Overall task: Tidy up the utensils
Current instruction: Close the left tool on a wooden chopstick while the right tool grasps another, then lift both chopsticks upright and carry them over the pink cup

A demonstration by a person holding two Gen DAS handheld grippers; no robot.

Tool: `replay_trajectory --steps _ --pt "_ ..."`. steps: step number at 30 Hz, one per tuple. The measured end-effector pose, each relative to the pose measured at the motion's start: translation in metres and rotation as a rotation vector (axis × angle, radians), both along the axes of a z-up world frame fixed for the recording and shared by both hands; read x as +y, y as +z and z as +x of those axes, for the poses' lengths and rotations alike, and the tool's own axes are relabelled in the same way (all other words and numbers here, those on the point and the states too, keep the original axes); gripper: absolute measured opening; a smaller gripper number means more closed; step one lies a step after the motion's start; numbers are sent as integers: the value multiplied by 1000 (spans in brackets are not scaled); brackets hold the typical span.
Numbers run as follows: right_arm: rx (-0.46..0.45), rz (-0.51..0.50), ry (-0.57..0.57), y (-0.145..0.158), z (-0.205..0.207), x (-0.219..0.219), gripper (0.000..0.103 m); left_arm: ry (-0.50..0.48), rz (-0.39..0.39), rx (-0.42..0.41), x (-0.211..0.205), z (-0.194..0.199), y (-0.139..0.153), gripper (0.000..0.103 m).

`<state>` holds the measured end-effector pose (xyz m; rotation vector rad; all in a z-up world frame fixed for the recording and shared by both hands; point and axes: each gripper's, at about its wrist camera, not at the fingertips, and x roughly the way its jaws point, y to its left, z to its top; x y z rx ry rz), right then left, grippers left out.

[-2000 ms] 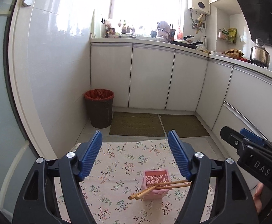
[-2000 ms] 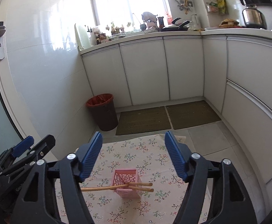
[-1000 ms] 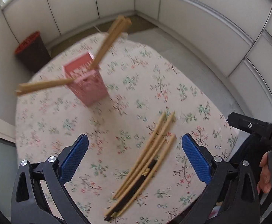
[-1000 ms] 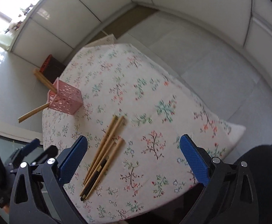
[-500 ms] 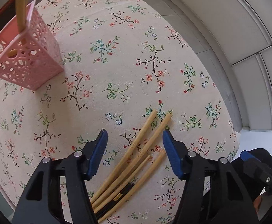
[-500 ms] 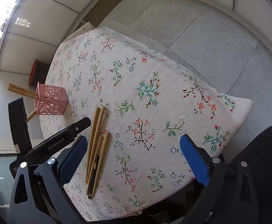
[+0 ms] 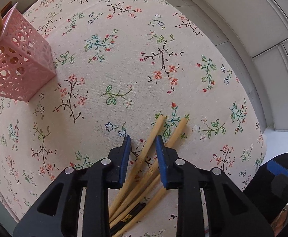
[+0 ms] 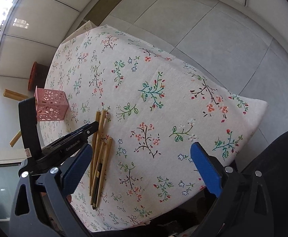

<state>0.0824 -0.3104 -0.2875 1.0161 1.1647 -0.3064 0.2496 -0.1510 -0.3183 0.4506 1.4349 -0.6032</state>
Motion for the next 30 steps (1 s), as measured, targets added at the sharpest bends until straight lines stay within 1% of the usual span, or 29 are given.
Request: replay_trajectory --steps 3,5,9,11,13,16,17,18,19,21,22,23,24,25,26,27,28,29,30 --pt "7 -4 0 -2 1 0 96 -3 16 -38 0 -2 -4 13" --pt "12 -9 3 -3 4 2 96 6 -8 -46 -1 -8 -2 12" --pt "9 -17 22 -4 26 10 96 -2 -17 -149 15 -17 10 11" --pt "2 -37 54 -3 46 22 96 22 -51 -182 30 -20 26 10" --pt "5 -77 100 -3 67 37 96 51 -85 -229 48 -25 48 9" --pt "38 -118 129 -10 92 58 96 92 -139 -312 80 -35 85 8" --pt "54 -121 130 -14 99 64 94 102 -152 -345 91 -38 96 8" --pt "69 -126 122 -17 104 70 90 112 -165 -376 103 -38 106 8" --pt "77 -137 117 -19 109 76 88 125 -179 -400 113 -39 116 7" --pt "103 -164 121 -23 119 86 81 149 -207 -437 133 -42 129 7" --pt "122 -161 125 -28 124 90 78 158 -214 -453 138 -42 137 7" --pt "151 -149 128 -34 128 94 70 163 -222 -468 141 -44 142 7" --pt "177 -150 123 -39 132 98 66 165 -231 -480 145 -46 147 7" --pt "163 -180 100 -36 133 100 63 166 -237 -491 150 -49 150 7" --pt "150 -183 108 -36 137 102 45 168 -244 -500 153 -51 154 7" --pt "159 -198 117 -36 141 104 34 168 -250 -505 156 -52 159 7" --pt "138 -189 110 -35 143 104 21 170 -255 -509 158 -53 163 7" --pt "133 -161 115 -38 146 103 11 173 -257 -514 159 -53 165 7" --pt "128 -134 107 -40 146 101 11 176 -261 -519 163 -55 169 7"
